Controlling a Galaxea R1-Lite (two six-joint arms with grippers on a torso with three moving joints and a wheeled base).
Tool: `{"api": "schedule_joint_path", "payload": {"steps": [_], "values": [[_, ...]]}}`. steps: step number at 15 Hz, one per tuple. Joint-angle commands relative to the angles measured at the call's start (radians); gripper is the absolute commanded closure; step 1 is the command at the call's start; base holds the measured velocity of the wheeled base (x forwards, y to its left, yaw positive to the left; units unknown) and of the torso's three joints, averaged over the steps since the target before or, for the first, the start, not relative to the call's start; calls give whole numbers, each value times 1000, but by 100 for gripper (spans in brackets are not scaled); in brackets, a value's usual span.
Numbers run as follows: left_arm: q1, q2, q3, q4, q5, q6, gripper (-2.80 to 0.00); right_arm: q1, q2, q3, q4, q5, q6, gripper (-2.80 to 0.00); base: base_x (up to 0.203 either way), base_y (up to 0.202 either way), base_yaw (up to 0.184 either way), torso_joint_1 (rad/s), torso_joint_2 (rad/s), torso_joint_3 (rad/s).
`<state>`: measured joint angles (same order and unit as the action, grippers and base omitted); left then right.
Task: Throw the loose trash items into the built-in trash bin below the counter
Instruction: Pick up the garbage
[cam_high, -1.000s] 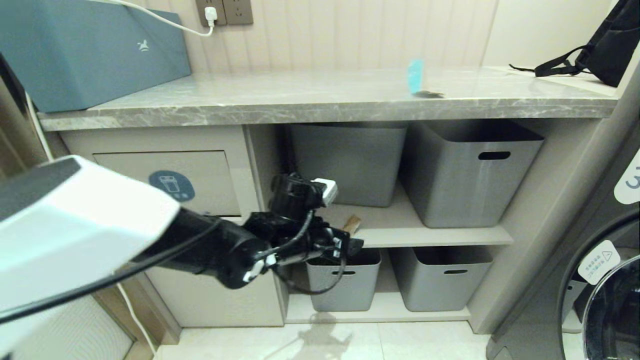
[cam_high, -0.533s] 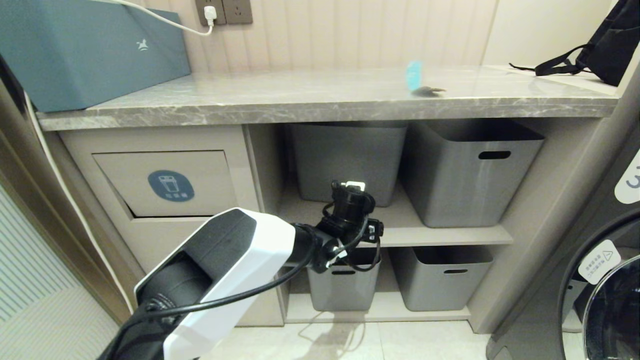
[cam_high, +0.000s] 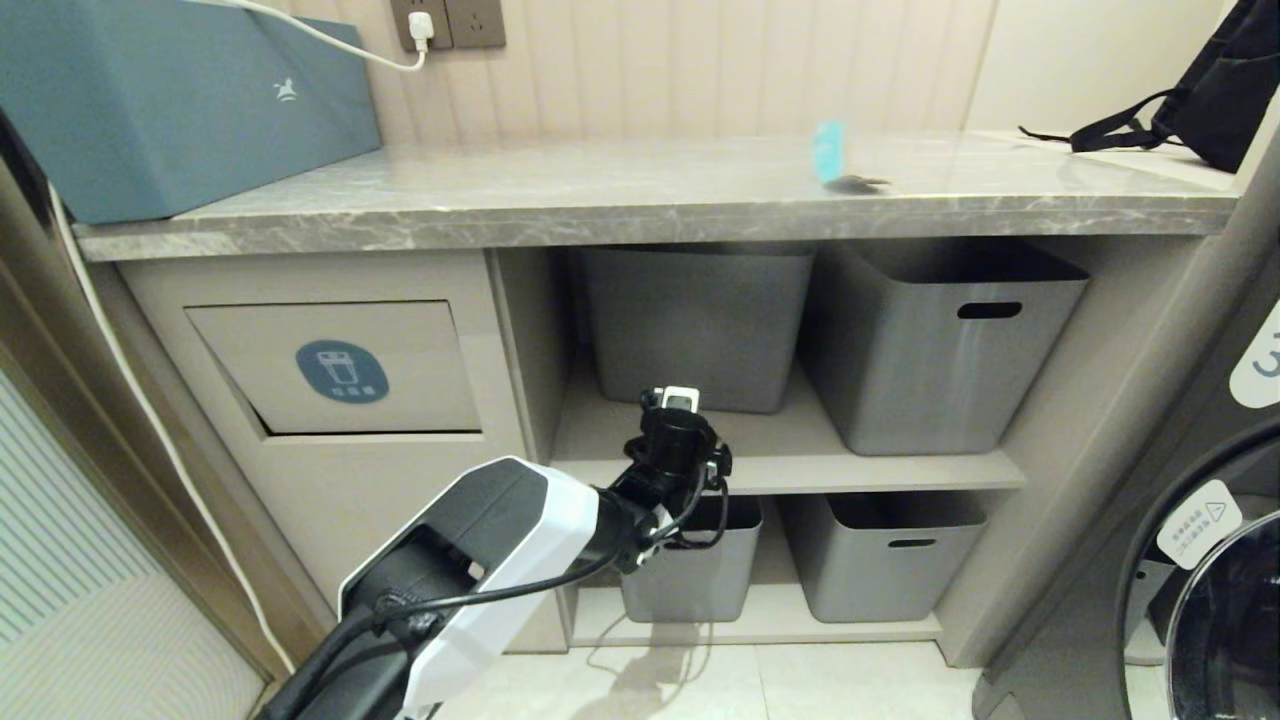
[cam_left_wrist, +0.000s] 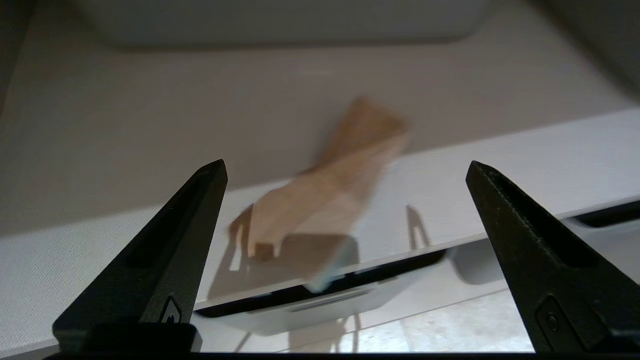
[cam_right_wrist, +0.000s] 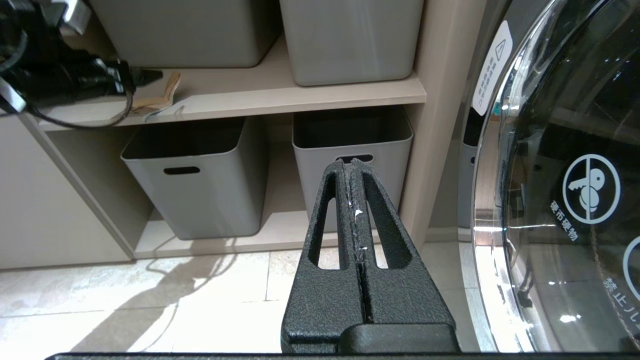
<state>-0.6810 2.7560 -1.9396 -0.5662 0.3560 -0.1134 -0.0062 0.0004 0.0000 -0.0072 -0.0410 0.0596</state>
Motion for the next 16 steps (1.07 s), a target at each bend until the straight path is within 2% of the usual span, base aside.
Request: {"api": "schedule_joint_path", "payload": {"steps": [1, 3, 6, 9, 12, 16], "values": [[9, 25, 1, -20, 3, 1, -280, 0, 1, 2, 0, 0, 0, 0, 0, 0, 0, 0, 0, 0], [26, 46, 1, -60, 6, 43, -280, 0, 1, 2, 0, 0, 0, 0, 0, 0, 0, 0, 0, 0], [38, 74, 1, -110, 6, 67, -280, 0, 1, 2, 0, 0, 0, 0, 0, 0, 0, 0, 0, 0], [44, 85, 0, -137, -5, 59, -280, 0, 1, 2, 0, 0, 0, 0, 0, 0, 0, 0, 0, 0], [44, 95, 1, -146, -69, 55, -280, 0, 1, 2, 0, 0, 0, 0, 0, 0, 0, 0, 0, 0], [44, 102, -1, -144, -74, 64, -280, 0, 1, 2, 0, 0, 0, 0, 0, 0, 0, 0, 0, 0]]}}
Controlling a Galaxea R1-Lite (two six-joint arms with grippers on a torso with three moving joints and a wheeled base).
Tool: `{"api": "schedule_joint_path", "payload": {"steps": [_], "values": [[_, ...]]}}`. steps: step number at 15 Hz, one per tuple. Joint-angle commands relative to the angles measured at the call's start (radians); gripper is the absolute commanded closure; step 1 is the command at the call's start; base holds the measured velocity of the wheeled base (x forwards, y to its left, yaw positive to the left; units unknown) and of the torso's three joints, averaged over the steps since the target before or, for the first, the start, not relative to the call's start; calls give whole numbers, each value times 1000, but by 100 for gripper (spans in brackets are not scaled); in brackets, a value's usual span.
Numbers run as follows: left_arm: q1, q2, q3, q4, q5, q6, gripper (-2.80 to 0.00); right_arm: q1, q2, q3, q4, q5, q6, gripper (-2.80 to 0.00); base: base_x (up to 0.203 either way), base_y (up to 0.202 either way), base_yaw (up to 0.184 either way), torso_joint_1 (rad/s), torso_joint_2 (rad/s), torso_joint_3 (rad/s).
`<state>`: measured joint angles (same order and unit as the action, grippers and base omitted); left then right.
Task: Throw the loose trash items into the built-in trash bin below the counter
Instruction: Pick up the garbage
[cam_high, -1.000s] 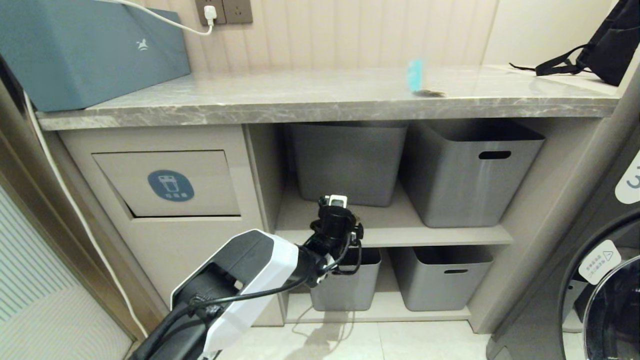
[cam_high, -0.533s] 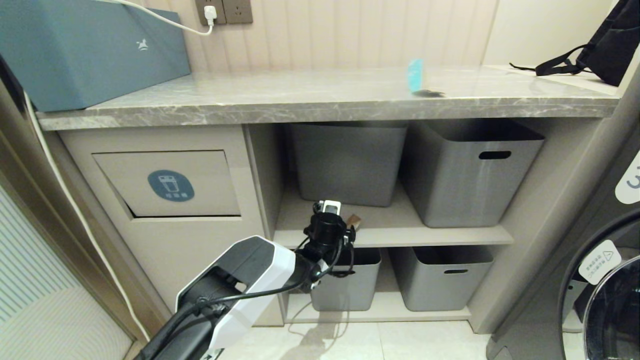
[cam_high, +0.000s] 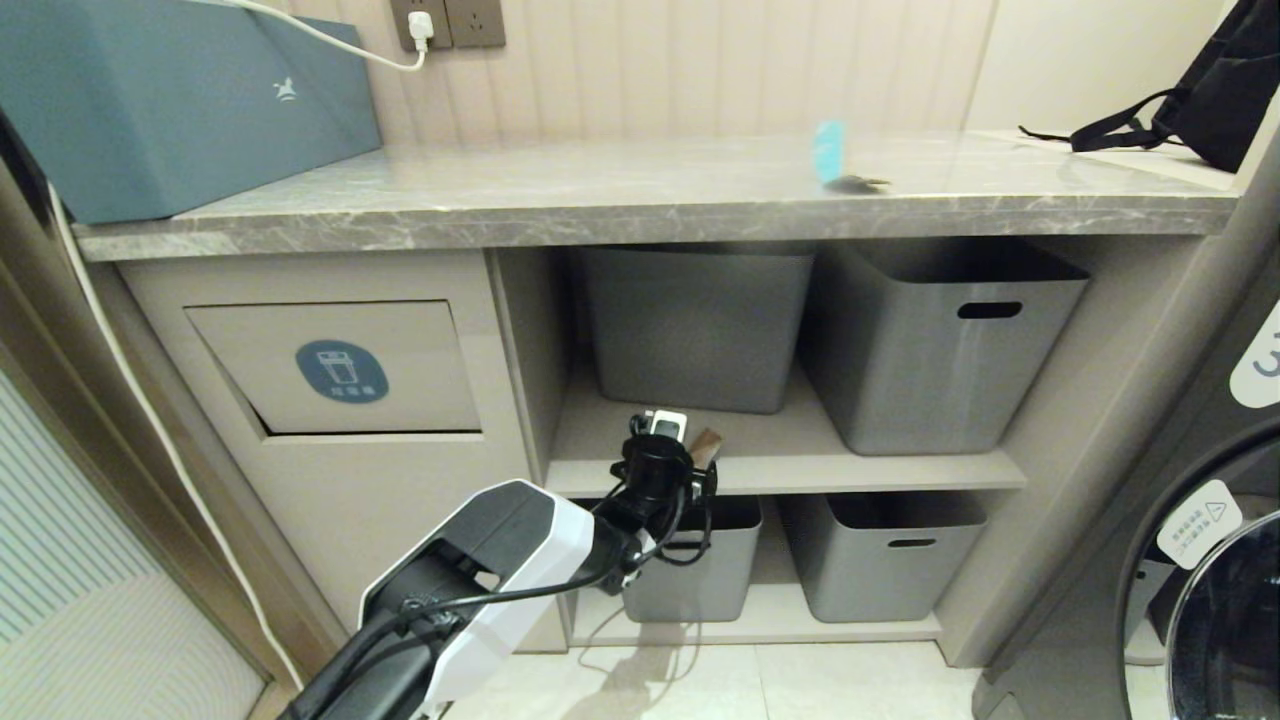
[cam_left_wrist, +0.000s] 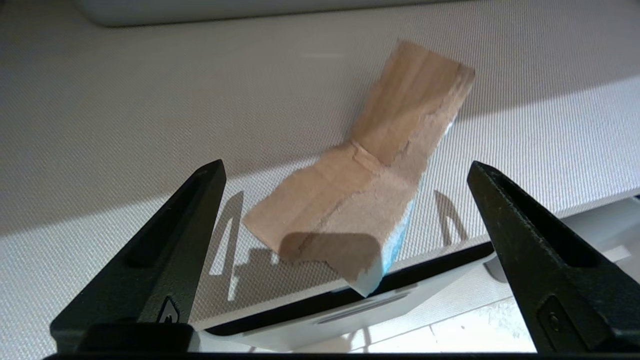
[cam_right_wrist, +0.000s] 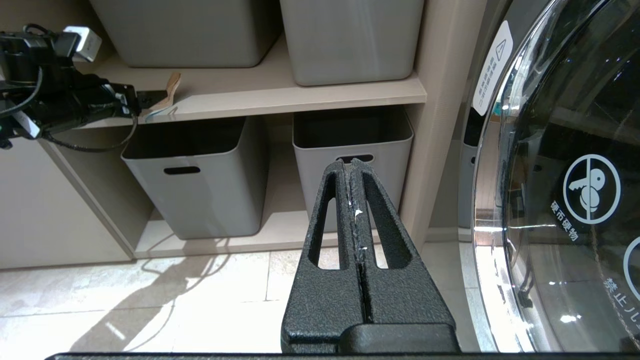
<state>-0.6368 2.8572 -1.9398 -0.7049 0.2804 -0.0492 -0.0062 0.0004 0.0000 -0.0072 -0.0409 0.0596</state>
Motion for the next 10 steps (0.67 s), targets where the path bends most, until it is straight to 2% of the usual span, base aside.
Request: {"api": "schedule_joint_path", "payload": {"steps": [1, 6, 10], "values": [[0, 1, -1, -1, 2, 0, -280, 0, 1, 2, 0, -1, 0, 0, 0, 0, 0, 0, 0, 0], [10, -14, 1, 79, 48, 83, -280, 0, 1, 2, 0, -1, 0, 0, 0, 0, 0, 0, 0, 0], [33, -41, 1, 175, 64, 101, -280, 0, 1, 2, 0, -1, 0, 0, 0, 0, 0, 0, 0, 0]]}}
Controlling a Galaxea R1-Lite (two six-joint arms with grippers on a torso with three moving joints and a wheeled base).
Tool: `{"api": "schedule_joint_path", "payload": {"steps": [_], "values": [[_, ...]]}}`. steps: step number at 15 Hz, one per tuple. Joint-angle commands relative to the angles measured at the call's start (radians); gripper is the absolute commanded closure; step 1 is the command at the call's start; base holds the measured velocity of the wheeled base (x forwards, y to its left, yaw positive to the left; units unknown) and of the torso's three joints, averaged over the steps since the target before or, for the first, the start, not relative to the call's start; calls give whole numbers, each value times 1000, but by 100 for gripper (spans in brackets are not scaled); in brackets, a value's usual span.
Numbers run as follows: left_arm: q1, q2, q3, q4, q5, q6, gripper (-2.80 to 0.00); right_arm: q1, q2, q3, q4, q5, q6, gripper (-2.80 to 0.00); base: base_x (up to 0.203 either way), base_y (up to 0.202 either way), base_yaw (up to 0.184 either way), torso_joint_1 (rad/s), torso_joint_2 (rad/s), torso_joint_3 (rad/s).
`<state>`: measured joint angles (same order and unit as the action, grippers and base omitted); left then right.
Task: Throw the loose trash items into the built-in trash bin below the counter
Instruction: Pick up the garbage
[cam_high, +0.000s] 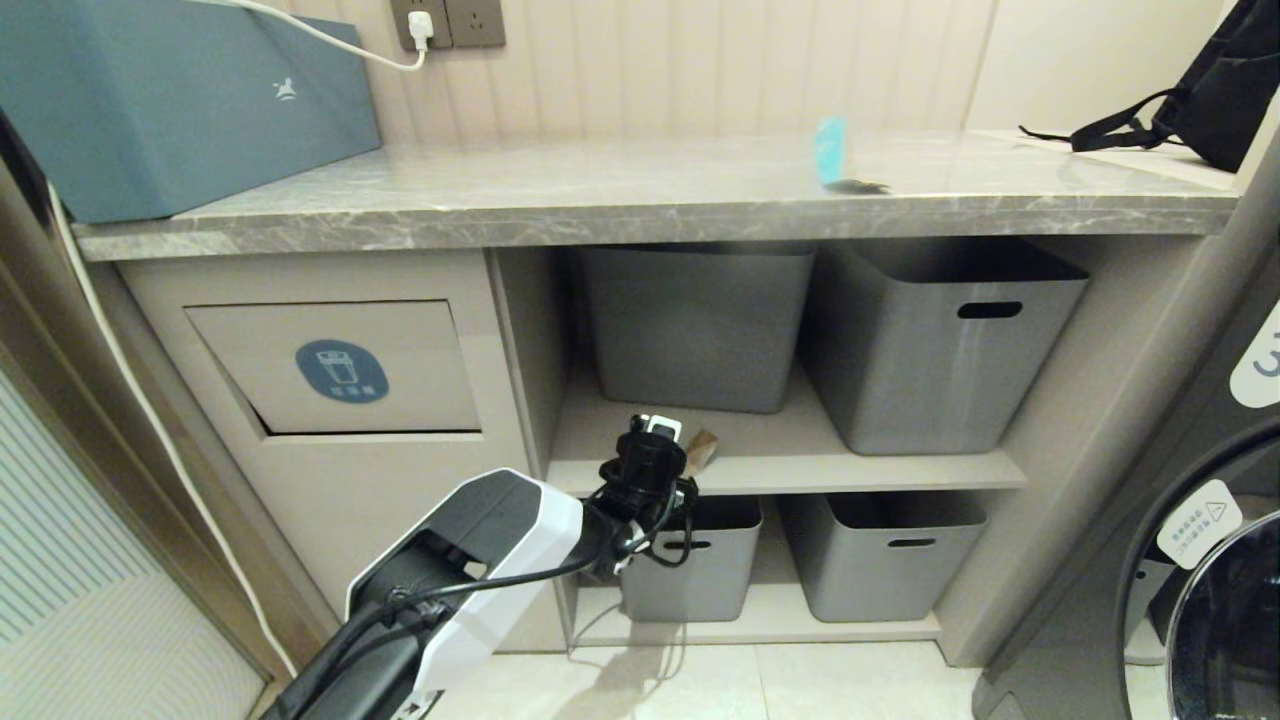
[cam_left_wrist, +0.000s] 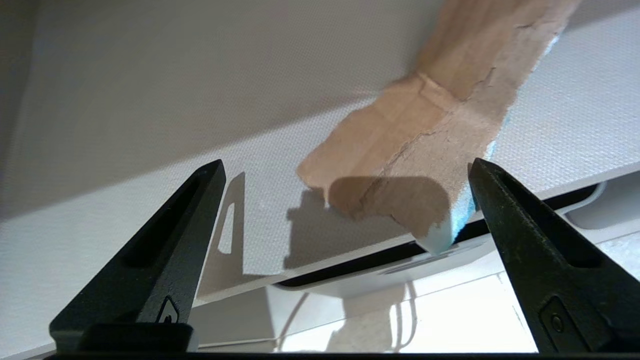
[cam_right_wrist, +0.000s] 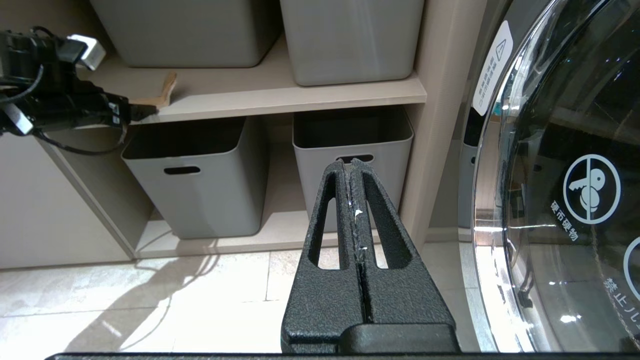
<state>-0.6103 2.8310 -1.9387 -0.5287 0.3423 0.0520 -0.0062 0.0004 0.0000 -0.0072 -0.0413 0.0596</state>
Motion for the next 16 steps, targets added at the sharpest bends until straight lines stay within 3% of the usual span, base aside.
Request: {"api": "schedule_joint_path", "payload": {"steps": [1, 7, 13, 16], "values": [[11, -15, 0, 1, 6, 2, -280, 0, 1, 2, 0, 0, 0, 0, 0, 0, 0, 0, 0, 0], [15, -31, 1, -9, 64, 2, -280, 0, 1, 2, 0, 0, 0, 0, 0, 0, 0, 0, 0, 0], [10, -34, 0, -34, 30, 9, -280, 0, 1, 2, 0, 0, 0, 0, 0, 0, 0, 0, 0, 0], [33, -37, 0, 63, 23, 8, -280, 0, 1, 2, 0, 0, 0, 0, 0, 0, 0, 0, 0, 0]]}}
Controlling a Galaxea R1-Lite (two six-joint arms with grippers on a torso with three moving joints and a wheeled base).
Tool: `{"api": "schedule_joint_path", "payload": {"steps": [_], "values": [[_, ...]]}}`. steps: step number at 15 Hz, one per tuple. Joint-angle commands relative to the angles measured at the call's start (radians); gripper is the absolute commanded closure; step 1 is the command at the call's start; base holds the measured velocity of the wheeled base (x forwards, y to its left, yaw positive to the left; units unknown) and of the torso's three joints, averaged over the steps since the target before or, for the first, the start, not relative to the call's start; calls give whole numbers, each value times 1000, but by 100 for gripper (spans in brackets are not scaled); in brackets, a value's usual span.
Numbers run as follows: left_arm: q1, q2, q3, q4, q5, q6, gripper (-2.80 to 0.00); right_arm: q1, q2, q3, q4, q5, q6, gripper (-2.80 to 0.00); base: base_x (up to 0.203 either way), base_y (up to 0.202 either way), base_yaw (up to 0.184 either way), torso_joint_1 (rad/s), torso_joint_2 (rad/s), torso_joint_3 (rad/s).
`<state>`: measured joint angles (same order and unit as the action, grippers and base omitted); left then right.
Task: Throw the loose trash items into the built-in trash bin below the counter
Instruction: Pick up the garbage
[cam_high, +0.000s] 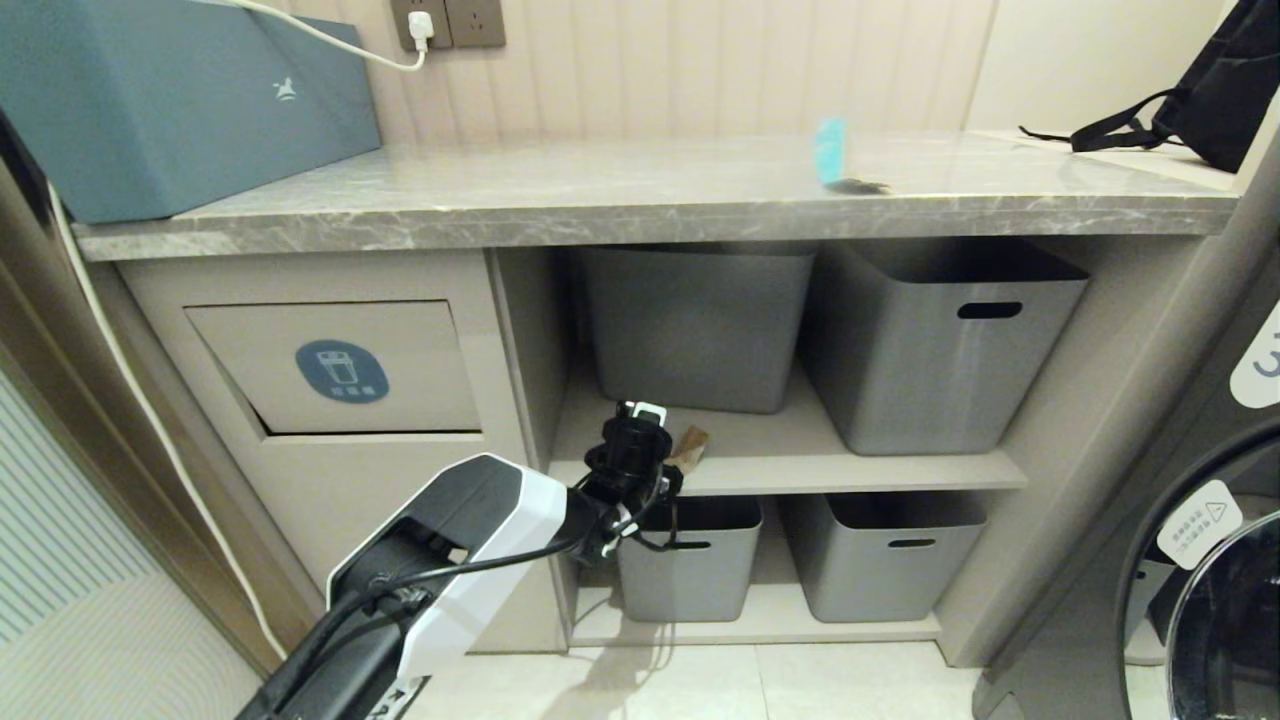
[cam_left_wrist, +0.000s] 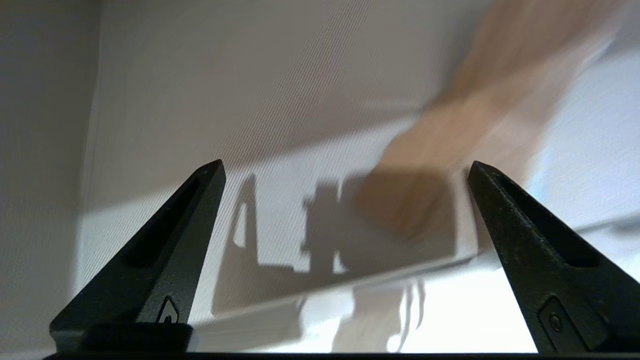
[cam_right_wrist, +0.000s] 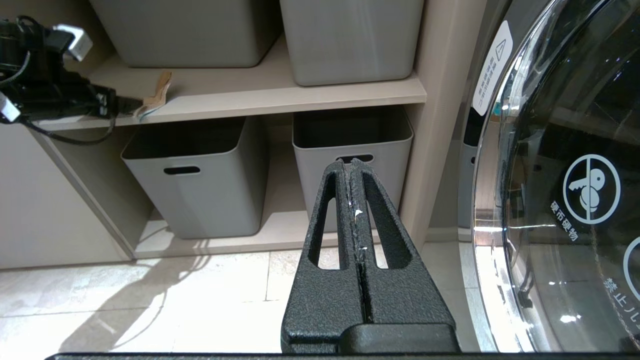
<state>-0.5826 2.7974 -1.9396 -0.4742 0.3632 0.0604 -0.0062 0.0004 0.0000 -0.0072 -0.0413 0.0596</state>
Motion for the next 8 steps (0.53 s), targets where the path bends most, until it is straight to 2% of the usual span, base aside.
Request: {"api": "schedule_joint_path", "payload": {"steps": [1, 8], "values": [[12, -8, 1, 39, 2, -1, -280, 0, 1, 2, 0, 0, 0, 0, 0, 0, 0, 0, 0, 0], [7, -41, 4, 54, 12, 1, -280, 0, 1, 2, 0, 0, 0, 0, 0, 0, 0, 0, 0, 0]]}}
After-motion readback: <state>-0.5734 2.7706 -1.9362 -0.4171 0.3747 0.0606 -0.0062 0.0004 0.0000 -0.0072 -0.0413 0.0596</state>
